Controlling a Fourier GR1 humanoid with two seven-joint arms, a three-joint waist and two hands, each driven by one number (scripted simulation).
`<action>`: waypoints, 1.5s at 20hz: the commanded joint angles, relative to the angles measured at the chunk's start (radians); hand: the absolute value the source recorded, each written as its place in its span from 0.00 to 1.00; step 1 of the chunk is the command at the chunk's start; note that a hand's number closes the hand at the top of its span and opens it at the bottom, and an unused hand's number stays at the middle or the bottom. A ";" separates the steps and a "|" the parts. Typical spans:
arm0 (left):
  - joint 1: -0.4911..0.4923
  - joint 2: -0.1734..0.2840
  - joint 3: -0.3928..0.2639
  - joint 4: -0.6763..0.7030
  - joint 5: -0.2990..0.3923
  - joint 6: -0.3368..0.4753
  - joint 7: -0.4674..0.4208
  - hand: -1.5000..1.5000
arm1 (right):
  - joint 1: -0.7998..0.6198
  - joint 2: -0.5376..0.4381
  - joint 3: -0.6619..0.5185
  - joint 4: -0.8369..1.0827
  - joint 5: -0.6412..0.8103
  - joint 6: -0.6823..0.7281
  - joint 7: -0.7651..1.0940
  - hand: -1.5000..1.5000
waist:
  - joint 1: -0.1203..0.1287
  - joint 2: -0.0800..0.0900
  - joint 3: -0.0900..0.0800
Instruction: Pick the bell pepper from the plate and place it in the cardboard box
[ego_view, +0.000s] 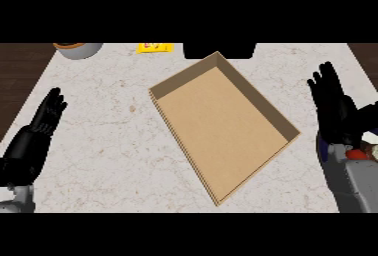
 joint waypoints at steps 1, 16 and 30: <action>-0.004 -0.013 -0.008 -0.018 -0.050 0.036 0.027 0.50 | -0.021 -0.029 -0.083 0.011 -0.122 0.118 -0.009 0.00 | -0.011 0.027 -0.028; 0.057 -0.074 -0.080 0.071 -0.136 0.087 0.076 0.50 | -0.052 -0.413 -0.319 0.773 -0.153 0.690 -0.340 0.00 | 0.021 0.041 -0.024; 0.038 -0.081 -0.103 0.060 -0.157 0.080 0.116 0.50 | -0.087 -0.739 0.109 0.710 0.351 1.096 -0.488 0.00 | 0.050 0.041 -0.024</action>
